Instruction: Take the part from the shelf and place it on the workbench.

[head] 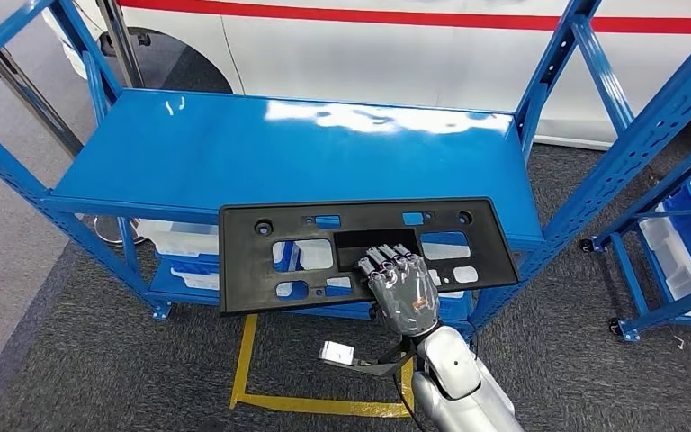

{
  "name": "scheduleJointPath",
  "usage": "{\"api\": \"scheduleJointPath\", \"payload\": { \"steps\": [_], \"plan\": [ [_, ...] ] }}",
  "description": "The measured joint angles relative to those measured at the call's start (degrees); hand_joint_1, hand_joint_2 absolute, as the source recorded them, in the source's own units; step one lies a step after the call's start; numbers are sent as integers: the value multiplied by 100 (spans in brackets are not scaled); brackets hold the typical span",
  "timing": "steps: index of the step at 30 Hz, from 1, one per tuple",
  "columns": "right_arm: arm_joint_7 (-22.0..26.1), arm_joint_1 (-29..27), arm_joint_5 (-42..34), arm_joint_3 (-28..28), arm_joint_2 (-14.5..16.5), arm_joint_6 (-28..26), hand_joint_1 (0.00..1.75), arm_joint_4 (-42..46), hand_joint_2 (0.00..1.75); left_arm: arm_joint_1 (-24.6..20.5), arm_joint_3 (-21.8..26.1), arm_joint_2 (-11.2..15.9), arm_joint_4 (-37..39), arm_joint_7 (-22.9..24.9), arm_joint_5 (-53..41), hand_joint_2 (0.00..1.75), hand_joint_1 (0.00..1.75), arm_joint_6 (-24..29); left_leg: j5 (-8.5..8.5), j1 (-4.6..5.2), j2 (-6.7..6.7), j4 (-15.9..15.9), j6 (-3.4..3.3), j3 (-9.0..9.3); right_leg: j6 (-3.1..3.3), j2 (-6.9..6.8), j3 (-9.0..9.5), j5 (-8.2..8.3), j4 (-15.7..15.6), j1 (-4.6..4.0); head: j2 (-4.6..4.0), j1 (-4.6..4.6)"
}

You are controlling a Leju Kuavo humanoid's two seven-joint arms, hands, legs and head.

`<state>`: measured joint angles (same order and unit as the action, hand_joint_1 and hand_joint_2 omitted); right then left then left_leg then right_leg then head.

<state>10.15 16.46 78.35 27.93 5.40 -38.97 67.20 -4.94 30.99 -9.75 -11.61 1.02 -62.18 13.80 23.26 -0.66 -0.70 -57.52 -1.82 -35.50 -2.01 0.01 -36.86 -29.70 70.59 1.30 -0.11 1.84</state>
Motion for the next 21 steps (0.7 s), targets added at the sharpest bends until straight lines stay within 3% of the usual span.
{"api": "scheduleJointPath", "payload": {
  "steps": [2, 3, 4, 6, 7, 9, 11, 12, 13, 14, 16, 18, 19, 21],
  "plan": [
    [30, 8, -30, -27, 1, 0, 166, -11, 175, 0, 0, -1, 0, -1, -5, 175, 0, 4, -50, 3, 4, -102, 59, -141, 17, 4, 514, 31, -719, 2, 0, -3],
    [40, 11, -39, -39, 1, 0, 166, -12, 175, 0, 0, 0, 0, -1, -8, 175, 0, 7, -76, 7, 7, -141, 96, -178, 47, 9, 653, -22, -955, -10, 0, -2],
    [47, 14, -47, -48, 2, 0, 166, -15, 175, 1, 1, 1, 0, -1, -9, 175, 0, 10, -110, 12, 9, -156, 136, -200, 89, 15, 691, -72, -1053, -33, 0, -5],
    [60, 15, -62, -62, 2, 0, 166, -22, 175, 10, 1, 1, 1, -1, -10, 175, 0, 13, -163, -1, 14, -161, 219, -224, 197, 13, 630, -1, -1077, -40, 0, -2],
    [69, 17, -71, -63, 2, 0, 166, -25, 175, 18, 2, 2, 1, 1, -12, 175, 0, 13, -97, -12, 17, -205, 253, -266, 256, 6, 587, 55, -1080, -35, 0, -5],
    [93, 22, -85, -63, 2, 0, 166, -30, 175, 32, 2, 3, 2, 6, -16, 175, 0, 11, 334, -30, 24, -582, 302, -415, 348, -8, 466, 182, -1100, -17, 0, -8],
    [106, 23, -91, -63, 2, 0, 166, -45, 175, 35, 1, 3, 2, 10, -19, 175, 0, 9, 848, -34, 25, -1282, 336, -593, 379, -9, 305, 307, -1093, -29, 0, -10],
    [113, 23, -91, -63, 1, 0, 166, -59, 175, 33, 1, 3, 2, 10, -20, 175, 0, 8, 951, -36, 25, -1570, 345, -624, 380, -10, 220, 368, -1086, -37, 0, -9],
    [120, 23, -92, -64, 1, 0, 166, -73, 175, 32, 1, 3, 2, 10, -20, 175, 0, 8, 930, -37, 25, -1719, 346, -585, 377, -9, 132, 428, -1076, -44, 0, -10],
    [128, 23, -93, -65, 0, 0, 166, -83, 175, 31, 1, 3, 2, 10, -20, 175, 0, 8, 799, -37, 26, -1662, 334, -442, 369, -9, 48, 485, -1063, -49, 0, -10],
    [134, 24, -100, -66, 0, 0, 166, -91, 175, 20, 2, 5, 2, 10, -20, 175, 0, 8, 581, -26, 34, -1019, 270, 108, 340, -5, -85, 588, -1039, -56, 0, -11],
    [134, 31, -107, -66, 0, 0, 166, -91, 175, 2, 2, 15, 1, 8, -20, 175, 0, 9, 625, 10, 45, -270, 206, 624, 283, -11, -140, 679, -1036, -61, 0, -10],
    [135, 37, -108, -66, 0, 0, 166, -92, 175, -7, 1, 20, 1, 7, -20, 175, 0, 10, 679, 32, 48, -73, 185, 736, 247, -17, -143, 726, -1051, -56, 0, -11],
    [139, 46, -110, -66, -3, 0, 166, -97, 175, -10, 0, 20, 2, 5, -21, 175, 0, 9, 603, 38, 42, 15, 134, 717, 169, -24, -145, 818, -1096, -49, 0, -10]
  ]
}}
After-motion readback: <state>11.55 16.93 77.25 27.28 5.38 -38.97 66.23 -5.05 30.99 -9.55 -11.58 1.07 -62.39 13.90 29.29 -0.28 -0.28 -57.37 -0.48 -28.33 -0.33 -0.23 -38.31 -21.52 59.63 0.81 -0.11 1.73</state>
